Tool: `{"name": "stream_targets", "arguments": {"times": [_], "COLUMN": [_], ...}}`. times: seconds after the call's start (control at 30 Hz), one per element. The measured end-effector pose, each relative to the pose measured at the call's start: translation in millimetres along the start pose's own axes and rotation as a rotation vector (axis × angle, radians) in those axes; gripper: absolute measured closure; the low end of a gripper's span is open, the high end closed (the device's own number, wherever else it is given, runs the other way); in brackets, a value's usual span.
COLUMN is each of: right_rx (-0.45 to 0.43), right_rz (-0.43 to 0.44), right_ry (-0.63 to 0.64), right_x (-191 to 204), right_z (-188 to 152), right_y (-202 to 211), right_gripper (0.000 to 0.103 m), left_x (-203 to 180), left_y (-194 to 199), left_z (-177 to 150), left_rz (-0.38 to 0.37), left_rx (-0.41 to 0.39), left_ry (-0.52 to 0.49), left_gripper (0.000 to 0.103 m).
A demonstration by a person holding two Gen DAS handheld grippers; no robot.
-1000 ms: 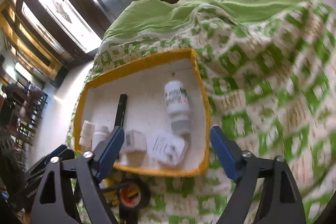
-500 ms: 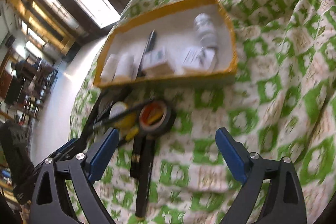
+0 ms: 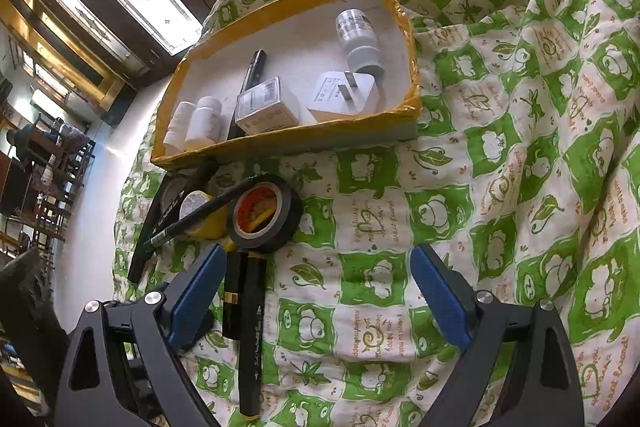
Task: Organize rigid objects
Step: 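Grasp the black cosmetic tube with the left tool while the right tool grasps the black tape roll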
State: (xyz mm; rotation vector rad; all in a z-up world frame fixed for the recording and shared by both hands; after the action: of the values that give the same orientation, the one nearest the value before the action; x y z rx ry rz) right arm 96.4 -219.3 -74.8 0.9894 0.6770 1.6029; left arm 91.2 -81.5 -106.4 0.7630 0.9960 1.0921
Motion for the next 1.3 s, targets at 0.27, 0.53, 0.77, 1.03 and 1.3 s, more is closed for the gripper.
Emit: {"name": "stream_targets", "arguments": {"times": [0.27, 0.53, 0.77, 1.03, 1.3], "right_rx": [0.008, 0.006, 0.011, 0.103, 0.112], "right_rz": [0.0, -0.015, -0.028, 0.006, -0.085], "right_ry": [0.0, 0.006, 0.057, 0.248, 0.343], "right_x": [-0.1, -0.2, 4.5, 48.8, 58.2], "right_z": [0.7, 0.1, 5.3, 15.3, 15.4], "right_y": [-3.2, -7.1, -11.9, -49.7, -77.1], "right_gripper": [0.01, 0.01, 0.02, 0.031, 0.031], "left_x": [7.9, -11.9, 3.6, 36.4, 38.2], "left_y": [-7.2, -21.5, -14.7, -4.5, -5.2], "left_z": [0.5, 6.8, 6.0, -7.0, -10.0], "left_rz": [-0.032, 0.053, 0.016, -0.035, -0.033], "left_rx": [0.017, 0.012, 0.039, 0.065, 0.06], "left_ry": [0.056, -0.055, 0.009, 0.151, 0.142], "left_gripper": [0.068, 0.068, 0.083, 0.083, 0.083]}}
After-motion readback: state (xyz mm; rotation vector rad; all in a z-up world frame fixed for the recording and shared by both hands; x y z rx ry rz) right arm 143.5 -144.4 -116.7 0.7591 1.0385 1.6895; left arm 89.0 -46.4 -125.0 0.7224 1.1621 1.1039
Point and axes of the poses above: each gripper's, at about its wrist camera, not at the fingertips, and y roughly against the way its jaws point, x to its left, z to its top, the point moved 8 cm from there along -y, roughly the way its jaws point, and after that the axes turned 7 degrees about y, right-handed, at the moved point
